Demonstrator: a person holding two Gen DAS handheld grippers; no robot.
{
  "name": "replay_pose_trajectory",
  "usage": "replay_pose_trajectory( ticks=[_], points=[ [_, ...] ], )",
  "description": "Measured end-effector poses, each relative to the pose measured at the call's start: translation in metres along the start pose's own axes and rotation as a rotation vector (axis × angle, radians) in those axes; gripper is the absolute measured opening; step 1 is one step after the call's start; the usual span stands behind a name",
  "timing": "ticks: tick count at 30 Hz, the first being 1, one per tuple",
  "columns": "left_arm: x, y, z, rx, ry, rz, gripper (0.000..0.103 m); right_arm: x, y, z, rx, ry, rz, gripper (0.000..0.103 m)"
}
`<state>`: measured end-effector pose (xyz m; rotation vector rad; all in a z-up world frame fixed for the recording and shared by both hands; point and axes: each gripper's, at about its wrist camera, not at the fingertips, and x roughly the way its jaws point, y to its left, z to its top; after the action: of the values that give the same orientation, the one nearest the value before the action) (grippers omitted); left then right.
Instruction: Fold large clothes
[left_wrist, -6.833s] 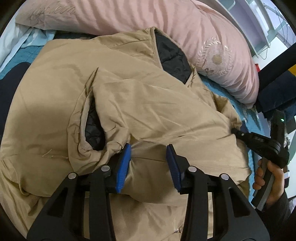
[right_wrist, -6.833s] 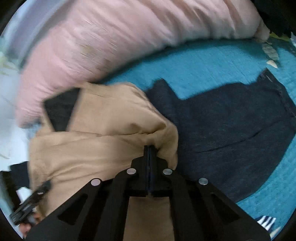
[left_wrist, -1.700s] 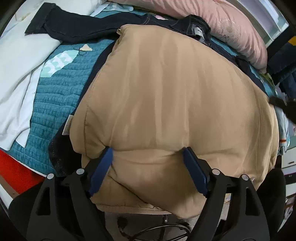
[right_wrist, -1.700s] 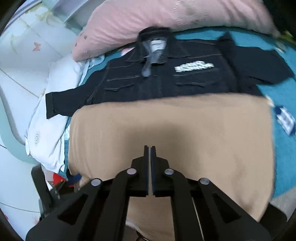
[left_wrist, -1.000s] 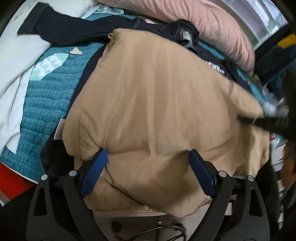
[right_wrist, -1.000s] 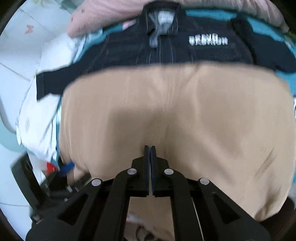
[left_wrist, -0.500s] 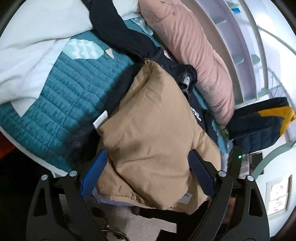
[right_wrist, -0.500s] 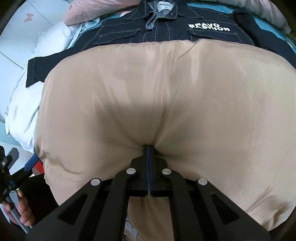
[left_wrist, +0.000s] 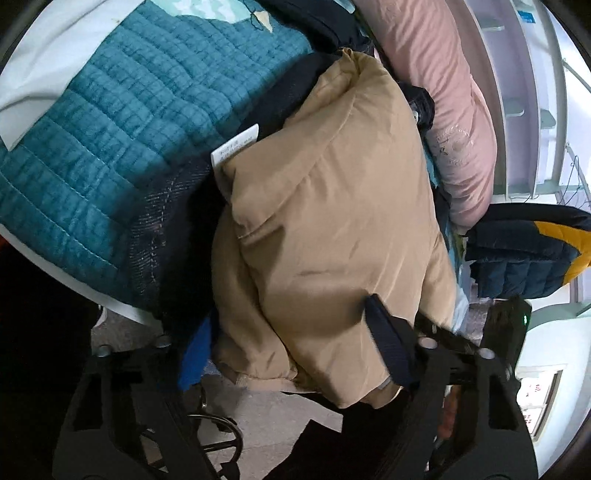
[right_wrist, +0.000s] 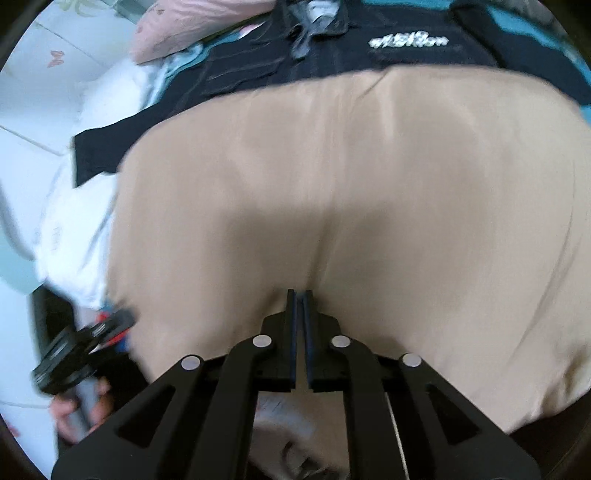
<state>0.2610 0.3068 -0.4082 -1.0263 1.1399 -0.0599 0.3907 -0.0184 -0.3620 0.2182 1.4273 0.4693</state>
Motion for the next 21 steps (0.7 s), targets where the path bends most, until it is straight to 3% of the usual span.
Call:
replay_pose_trajectory(
  ticks=[2, 6, 8, 14, 19, 21],
  points=[
    [0.000, 0.003, 0.002, -0.012, -0.007, 0.002, 0.055, -0.001, 0.006, -0.012, -0.021, 0.039, 0.017, 0.005],
    [0.001, 0.007, 0.002, -0.027, -0.005, 0.004, 0.045, 0.033, -0.002, -0.029, -0.015, 0.131, -0.028, 0.000],
    [-0.002, 0.008, 0.001, -0.034, -0.022, 0.022, 0.045, 0.044, -0.007, -0.032, -0.023, 0.112, -0.007, 0.000],
    [-0.008, 0.027, 0.002, -0.142, -0.038, -0.041, 0.046, 0.043, -0.001, -0.031, -0.052, 0.101, -0.034, 0.000],
    [-0.001, 0.016, 0.002, -0.085, -0.024, 0.000, 0.054, 0.041, -0.009, -0.035, -0.022, 0.093, -0.007, 0.000],
    [0.000, 0.006, 0.003, -0.034, -0.033, 0.031, 0.048, 0.039, -0.013, -0.035, -0.002, 0.089, 0.013, 0.000]
  ],
)
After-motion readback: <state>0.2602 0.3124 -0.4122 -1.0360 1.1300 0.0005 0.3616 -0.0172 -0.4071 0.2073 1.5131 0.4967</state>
